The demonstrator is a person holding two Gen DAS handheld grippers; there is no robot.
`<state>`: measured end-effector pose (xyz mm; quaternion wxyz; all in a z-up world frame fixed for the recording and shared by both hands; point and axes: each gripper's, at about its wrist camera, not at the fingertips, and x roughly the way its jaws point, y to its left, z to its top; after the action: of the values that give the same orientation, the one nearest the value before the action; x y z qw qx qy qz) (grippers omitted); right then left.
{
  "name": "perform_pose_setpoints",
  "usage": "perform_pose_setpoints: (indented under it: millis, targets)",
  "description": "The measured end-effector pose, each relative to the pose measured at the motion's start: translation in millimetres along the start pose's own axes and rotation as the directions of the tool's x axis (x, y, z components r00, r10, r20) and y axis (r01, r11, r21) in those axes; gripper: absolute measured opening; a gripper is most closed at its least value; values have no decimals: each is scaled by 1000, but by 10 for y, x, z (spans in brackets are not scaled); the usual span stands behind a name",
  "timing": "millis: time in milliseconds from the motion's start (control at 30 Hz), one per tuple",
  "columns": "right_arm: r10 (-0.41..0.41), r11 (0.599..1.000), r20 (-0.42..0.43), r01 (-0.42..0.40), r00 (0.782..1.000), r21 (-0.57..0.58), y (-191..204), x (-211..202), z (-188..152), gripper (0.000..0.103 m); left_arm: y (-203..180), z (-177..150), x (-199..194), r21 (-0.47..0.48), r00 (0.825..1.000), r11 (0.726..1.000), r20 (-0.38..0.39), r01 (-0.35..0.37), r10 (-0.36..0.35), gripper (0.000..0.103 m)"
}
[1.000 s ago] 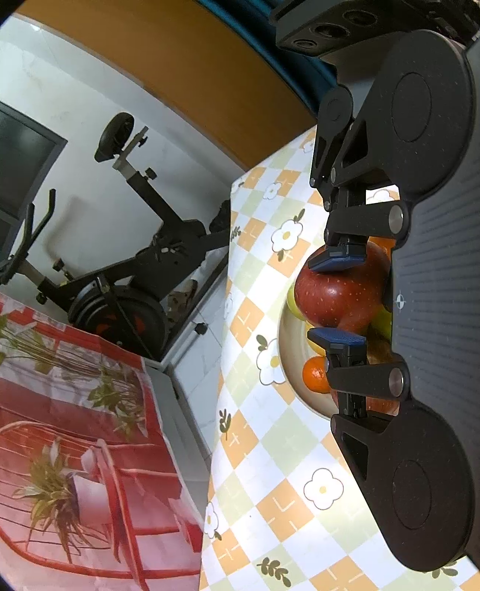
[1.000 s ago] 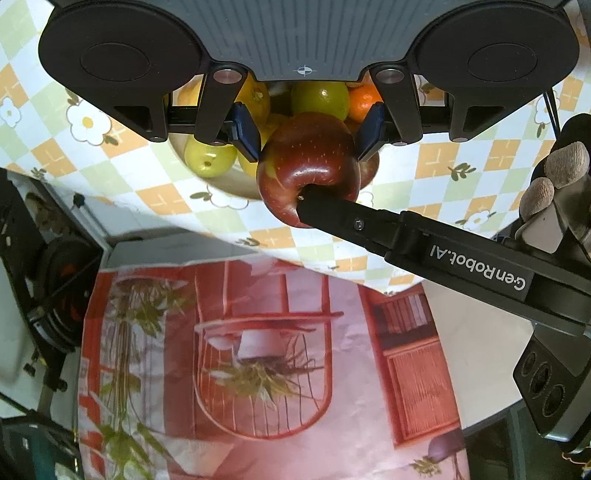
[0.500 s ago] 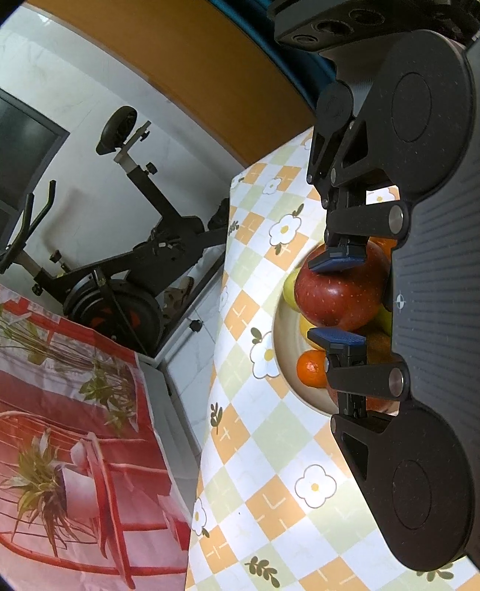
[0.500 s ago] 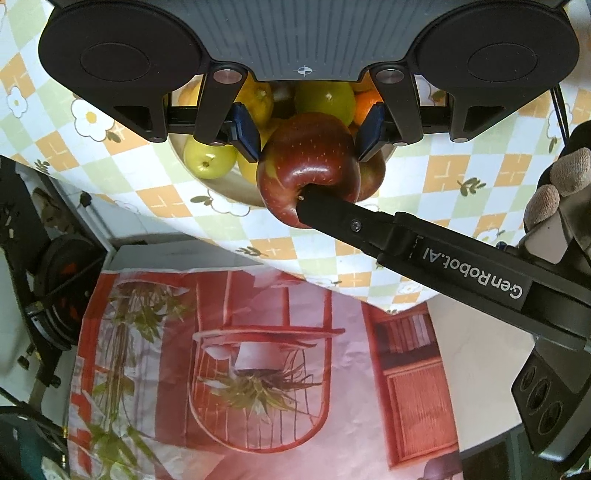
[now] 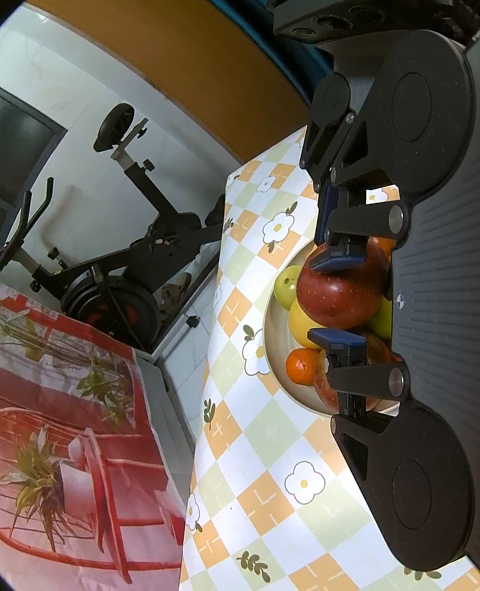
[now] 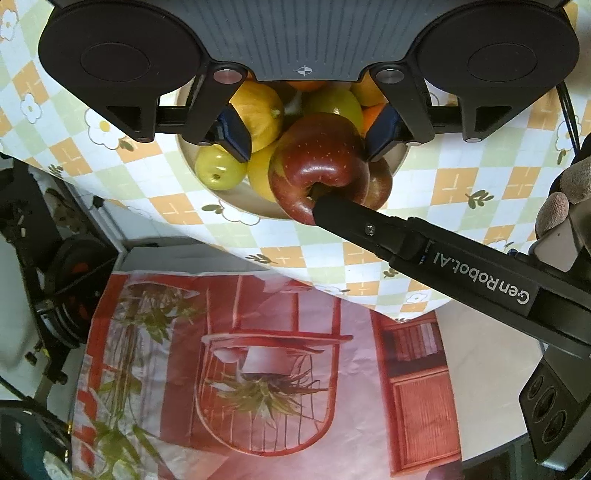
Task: Organize fruits
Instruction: 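Lift the red apple with both grippers and lower it onto the plate, then open both grippers to release the red apple on the fruit pile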
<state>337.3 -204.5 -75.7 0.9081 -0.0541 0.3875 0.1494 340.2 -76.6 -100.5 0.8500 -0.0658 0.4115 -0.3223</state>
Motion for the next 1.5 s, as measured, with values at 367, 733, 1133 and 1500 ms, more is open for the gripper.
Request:
perform_pose_setpoints:
  millis: [367, 733, 1133, 1500]
  targets:
    - [-30, 1000, 9, 30, 1000, 5, 10, -103, -31, 67, 2, -19, -106, 1, 999, 999, 20, -48, 48, 36]
    - [-67, 998, 15, 66, 998, 24, 20, -216, -69, 67, -41, -79, -248, 22, 995, 996, 43, -89, 88, 37]
    - [-114, 992, 65, 110, 991, 56, 31, -485, -97, 68, -105, -156, -519, 58, 984, 986, 100, -157, 151, 46]
    - [-152, 984, 182, 132, 971, 121, 174, -1077, -123, 78, -264, -330, -1073, 75, 958, 971, 199, -226, 207, 47]
